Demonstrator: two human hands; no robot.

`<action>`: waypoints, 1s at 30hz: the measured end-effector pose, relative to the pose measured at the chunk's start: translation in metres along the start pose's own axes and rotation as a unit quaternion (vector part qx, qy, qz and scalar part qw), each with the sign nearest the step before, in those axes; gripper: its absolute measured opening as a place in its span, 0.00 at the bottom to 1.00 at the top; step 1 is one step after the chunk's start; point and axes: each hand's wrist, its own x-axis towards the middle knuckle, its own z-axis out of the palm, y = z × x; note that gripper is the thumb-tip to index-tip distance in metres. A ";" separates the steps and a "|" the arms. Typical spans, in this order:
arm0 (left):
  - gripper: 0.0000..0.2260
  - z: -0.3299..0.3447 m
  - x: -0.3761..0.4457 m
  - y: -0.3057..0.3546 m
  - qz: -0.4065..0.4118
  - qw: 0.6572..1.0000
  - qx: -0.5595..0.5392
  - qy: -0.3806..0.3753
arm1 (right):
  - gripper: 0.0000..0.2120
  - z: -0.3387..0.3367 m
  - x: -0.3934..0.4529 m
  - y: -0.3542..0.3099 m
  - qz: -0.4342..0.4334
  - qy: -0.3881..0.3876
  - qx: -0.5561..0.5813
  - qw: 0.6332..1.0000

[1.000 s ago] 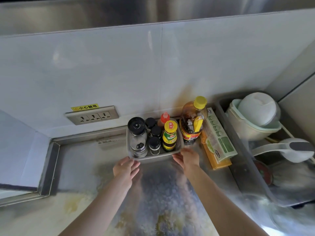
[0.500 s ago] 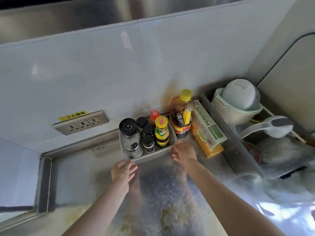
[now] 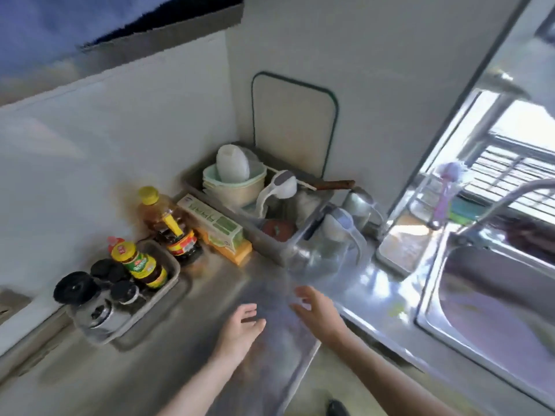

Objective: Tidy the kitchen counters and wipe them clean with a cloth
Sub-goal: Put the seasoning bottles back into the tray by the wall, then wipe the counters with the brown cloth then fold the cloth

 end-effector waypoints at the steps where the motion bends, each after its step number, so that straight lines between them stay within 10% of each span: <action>1: 0.13 0.018 0.003 0.006 0.009 1.000 0.010 -0.015 | 0.17 -0.016 -0.006 0.018 0.012 0.019 0.002 1.000; 30: 0.10 0.426 0.026 0.119 0.106 0.930 0.188 -0.297 | 0.12 -0.290 -0.112 0.318 0.224 0.288 0.100 0.926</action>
